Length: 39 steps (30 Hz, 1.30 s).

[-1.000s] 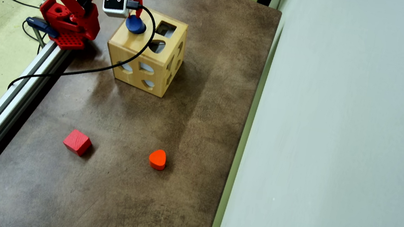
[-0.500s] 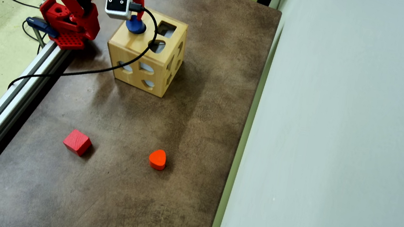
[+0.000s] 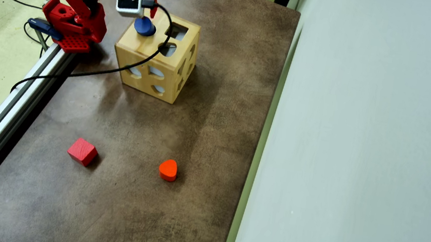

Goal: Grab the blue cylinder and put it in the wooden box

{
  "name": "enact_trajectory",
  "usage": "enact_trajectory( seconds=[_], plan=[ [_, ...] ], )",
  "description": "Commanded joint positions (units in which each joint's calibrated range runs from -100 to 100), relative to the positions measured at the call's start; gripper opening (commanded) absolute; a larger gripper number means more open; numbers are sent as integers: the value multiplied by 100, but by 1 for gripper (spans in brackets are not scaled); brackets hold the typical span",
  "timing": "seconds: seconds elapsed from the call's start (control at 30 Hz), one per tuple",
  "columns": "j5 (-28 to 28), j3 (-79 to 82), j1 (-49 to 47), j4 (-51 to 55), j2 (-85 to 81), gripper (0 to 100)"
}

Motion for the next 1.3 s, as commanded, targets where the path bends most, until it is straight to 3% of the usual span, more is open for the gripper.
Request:
enact_trajectory(
  seconds=[0.0,0.53,0.8,1.0,1.27],
  plan=[
    [34,-297,892,114,-119,9],
    [39,-387,1137,106,-442,9],
    [-20,-279,1218,106,-2285,9],
    [-24,-253,1211,114,-3618,2],
    [-24,830,1218,114,-5733,2]
  ],
)
